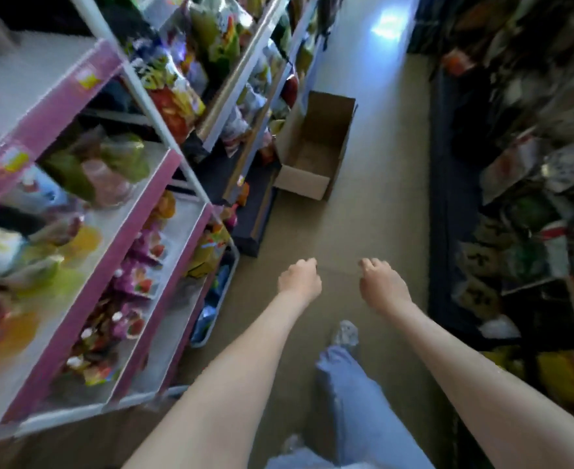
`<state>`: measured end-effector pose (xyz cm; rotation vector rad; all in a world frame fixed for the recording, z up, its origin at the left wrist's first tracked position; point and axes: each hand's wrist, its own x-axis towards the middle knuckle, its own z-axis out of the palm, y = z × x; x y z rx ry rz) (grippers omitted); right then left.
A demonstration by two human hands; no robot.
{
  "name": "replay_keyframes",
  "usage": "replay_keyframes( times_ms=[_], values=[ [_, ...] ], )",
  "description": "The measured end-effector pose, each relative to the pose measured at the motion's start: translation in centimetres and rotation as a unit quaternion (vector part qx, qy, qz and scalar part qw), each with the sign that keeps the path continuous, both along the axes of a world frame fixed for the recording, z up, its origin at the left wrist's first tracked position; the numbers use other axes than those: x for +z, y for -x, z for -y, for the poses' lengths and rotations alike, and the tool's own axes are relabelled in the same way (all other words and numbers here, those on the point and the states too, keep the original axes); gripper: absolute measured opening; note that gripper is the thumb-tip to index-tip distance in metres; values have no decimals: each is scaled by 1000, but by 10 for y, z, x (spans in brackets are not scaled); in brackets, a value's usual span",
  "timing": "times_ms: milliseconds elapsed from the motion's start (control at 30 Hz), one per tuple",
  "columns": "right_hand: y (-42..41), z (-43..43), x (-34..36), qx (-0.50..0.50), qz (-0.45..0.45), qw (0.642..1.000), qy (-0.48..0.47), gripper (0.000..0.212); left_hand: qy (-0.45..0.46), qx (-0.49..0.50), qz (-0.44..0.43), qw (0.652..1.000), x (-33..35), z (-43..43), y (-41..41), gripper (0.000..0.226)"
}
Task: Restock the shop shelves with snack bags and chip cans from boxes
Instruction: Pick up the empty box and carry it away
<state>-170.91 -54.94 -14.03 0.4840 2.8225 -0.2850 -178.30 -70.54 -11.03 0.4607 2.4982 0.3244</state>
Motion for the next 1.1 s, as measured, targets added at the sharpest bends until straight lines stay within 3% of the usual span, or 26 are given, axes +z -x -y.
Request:
replay_keyframes(
  times_ms=[200,467,633,767,900,1100],
  values=[
    [153,-119,-24,22,50,998,-33,37,25,-13,8,1000,-22,-114,171,37],
    [375,-233,-45,90,17,995,-27,44,31,38,41,998,-57,-227,383,37],
    [505,-297,-104,127,0,991,-44,65,26,40,61,997,-123,-304,500,34],
    [581,-343,-160,146,2,989,-18,71,10,45,59,997,-177,-357,563,41],
    [635,-388,-241,107,11,993,50,63,-27,42,20,999,-253,-407,606,54],
    [686,-442,-349,189,50,980,28,90,6,48,72,996,-374,-474,630,80]
  ],
)
